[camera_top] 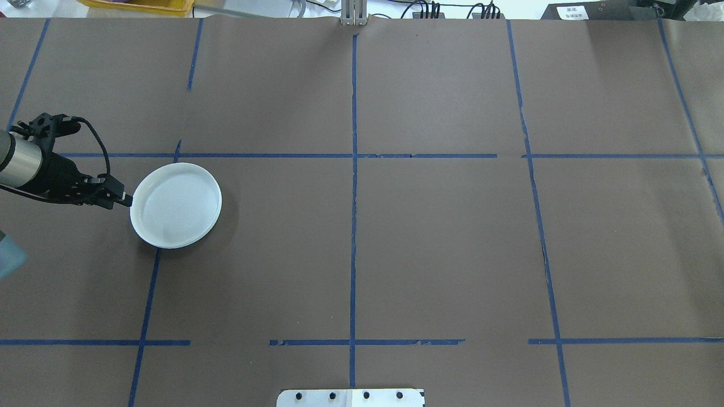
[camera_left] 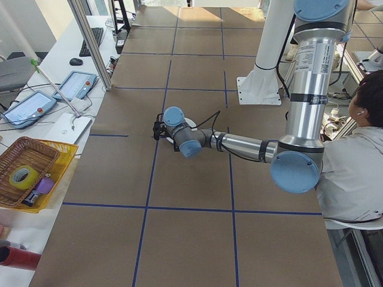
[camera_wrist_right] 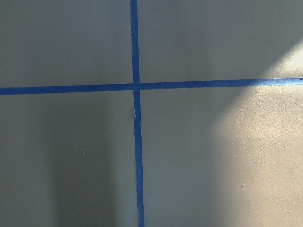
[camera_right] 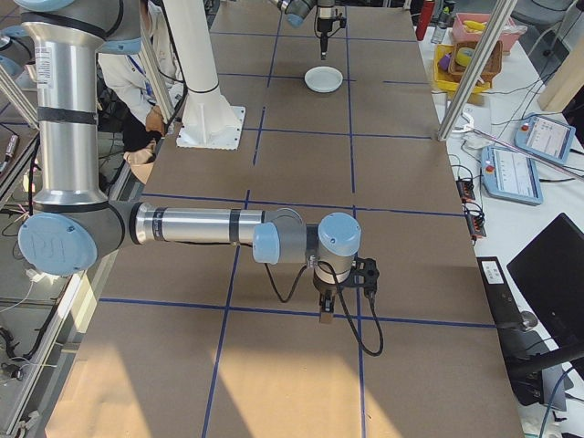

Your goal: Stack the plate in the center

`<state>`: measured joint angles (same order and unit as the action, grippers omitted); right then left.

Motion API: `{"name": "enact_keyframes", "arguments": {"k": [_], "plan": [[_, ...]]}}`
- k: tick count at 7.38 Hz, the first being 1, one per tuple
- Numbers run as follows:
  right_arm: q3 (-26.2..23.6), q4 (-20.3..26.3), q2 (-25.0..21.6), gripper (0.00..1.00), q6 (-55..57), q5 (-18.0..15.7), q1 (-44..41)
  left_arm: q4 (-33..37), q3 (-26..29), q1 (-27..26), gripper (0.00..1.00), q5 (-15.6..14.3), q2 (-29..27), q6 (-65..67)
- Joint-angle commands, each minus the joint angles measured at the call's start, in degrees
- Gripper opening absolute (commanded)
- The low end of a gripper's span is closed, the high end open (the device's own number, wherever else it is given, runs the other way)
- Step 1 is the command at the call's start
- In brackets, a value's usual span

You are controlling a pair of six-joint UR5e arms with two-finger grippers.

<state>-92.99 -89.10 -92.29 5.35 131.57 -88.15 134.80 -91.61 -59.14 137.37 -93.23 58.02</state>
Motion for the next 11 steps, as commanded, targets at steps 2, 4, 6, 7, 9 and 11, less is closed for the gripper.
{"name": "enact_keyframes", "arguments": {"k": [2, 4, 6, 7, 9, 11], "plan": [[0.00, -0.02, 0.00, 1.00, 0.02, 0.00, 0.00, -13.70, -0.67, -10.34, 1.00, 0.63, 2.18, -22.68], [0.00, -0.02, 0.00, 1.00, 0.02, -0.09, 0.00, -27.42, -0.76, -17.37, 1.00, -1.73, 2.18, -42.81], [0.00, -0.02, 0.00, 1.00, 0.02, 0.00, 0.00, -39.22, -0.85, -25.03, 1.00, -2.72, 2.18, -58.66], [0.00, -0.02, 0.00, 1.00, 0.02, 0.00, 0.00, -42.13, -0.94, -27.84, 1.00, -2.72, 2.96, -62.03], [0.00, -0.02, 0.00, 1.00, -0.07, 0.00, 0.00, -42.87, -1.29, -30.32, 1.00, -2.11, 5.07, -64.43], [0.00, -0.02, 0.00, 1.00, 0.01, 0.00, 0.00, -42.69, -1.20, -30.51, 1.00, -2.54, 5.87, -63.83]]}}
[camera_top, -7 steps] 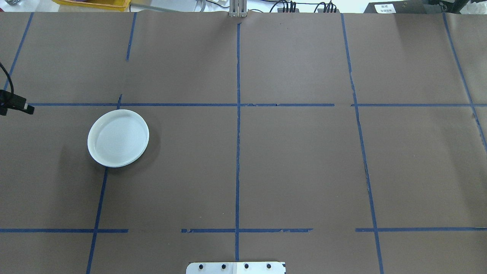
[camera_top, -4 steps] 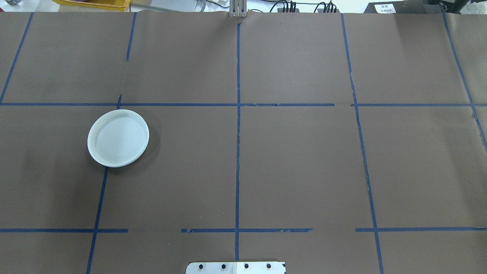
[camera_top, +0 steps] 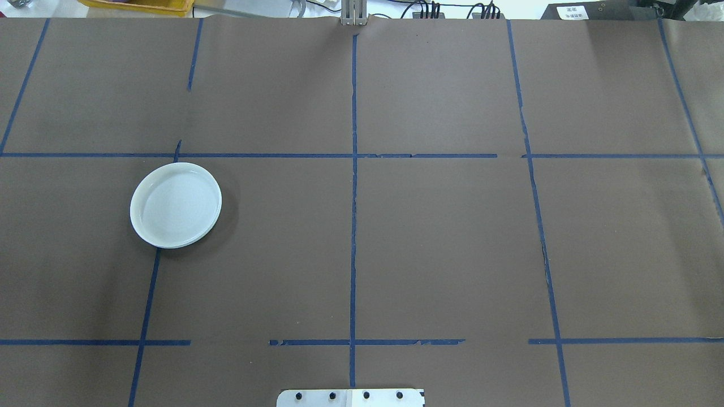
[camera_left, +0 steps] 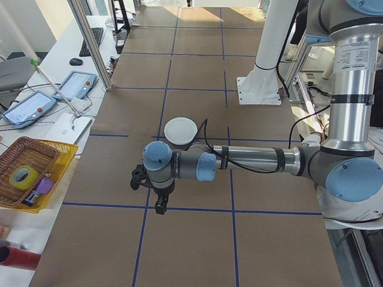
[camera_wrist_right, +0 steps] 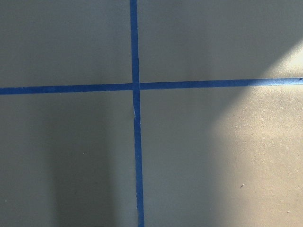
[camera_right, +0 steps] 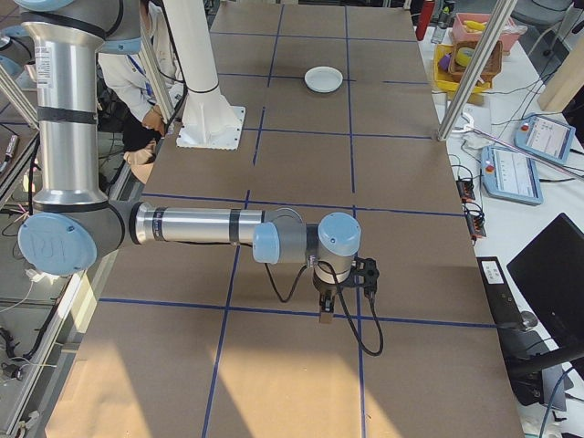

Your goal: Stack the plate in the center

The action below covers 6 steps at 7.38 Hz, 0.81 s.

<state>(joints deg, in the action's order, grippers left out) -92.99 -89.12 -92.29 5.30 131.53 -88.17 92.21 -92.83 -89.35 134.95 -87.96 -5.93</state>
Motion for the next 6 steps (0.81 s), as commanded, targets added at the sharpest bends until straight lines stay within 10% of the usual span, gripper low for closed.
{"name": "enact_keyframes", "arguments": {"k": [1, 6], "plan": [[0.00, 0.00, 0.00, 1.00, -0.03, -0.04, 0.02, -0.01, -0.16, -0.30, 1.00, -0.30, 1.56, 0.65], [0.00, 0.00, 0.00, 1.00, 0.06, -0.04, 0.02, -0.01, -1.57, -0.39, 1.00, -0.39, 1.92, 0.75]]}}
